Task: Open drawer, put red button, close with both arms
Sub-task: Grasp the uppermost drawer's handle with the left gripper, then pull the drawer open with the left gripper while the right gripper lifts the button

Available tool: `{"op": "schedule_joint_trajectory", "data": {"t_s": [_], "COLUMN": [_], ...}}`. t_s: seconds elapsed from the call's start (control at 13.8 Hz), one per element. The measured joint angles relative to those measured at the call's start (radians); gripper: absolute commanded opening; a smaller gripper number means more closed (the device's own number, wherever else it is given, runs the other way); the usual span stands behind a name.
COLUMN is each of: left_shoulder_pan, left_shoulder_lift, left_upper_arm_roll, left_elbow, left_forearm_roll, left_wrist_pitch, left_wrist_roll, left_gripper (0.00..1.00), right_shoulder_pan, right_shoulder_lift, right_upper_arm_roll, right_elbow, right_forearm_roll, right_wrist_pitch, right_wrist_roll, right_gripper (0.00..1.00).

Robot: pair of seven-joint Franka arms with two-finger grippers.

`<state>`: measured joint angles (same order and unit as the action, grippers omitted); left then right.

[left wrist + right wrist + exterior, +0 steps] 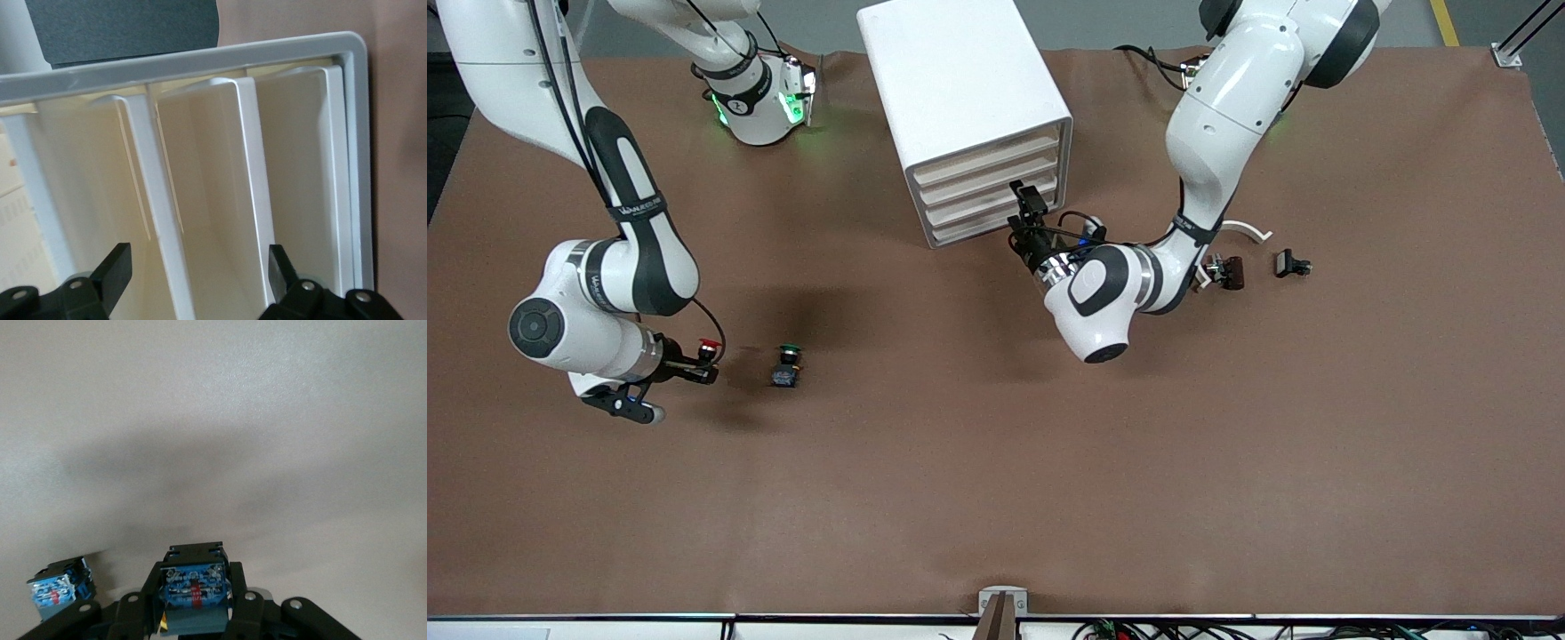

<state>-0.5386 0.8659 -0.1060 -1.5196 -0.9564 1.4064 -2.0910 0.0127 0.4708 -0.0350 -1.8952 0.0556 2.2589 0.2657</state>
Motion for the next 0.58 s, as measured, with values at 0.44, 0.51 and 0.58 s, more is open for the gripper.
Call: {"op": "schedule_joint_trajectory", "data": {"t_s": [0.44,0.51,0.58], "left_shoulder_pan": [-0.021,-0.025,-0.035], "left_shoulder_lift": [0.012,0.012,0.012], "left_upper_arm_roll": [-0.001,-0.003,-0.004], "left_elbow": [0.011,0.011,0.011], "left_forearm_roll": [-0.050,-0.050,-0.050], "left_wrist_pitch": [-0.001,-0.004,-0.006], "left_wrist_roll": [-0.016,-0.017,-0.017], "left_gripper": [0.70,0.62,0.61], "right_shoulder_pan": [0.000,0.000,-0.001], "right_shoulder_lift": [-0.011,-0.023,-0.036], "right_upper_arm_roll": [-0.001,-0.002,-0.002], "right_elbow": [0.016,0.018,0.020], "right_forearm_roll": [0.000,0.000,0.000], "right_wrist_pitch": [-0.052,-0.073,-0.091], "right_wrist_roll": [0.001,0.001,0.002], "right_gripper": [0.00,0.00,0.00]}}
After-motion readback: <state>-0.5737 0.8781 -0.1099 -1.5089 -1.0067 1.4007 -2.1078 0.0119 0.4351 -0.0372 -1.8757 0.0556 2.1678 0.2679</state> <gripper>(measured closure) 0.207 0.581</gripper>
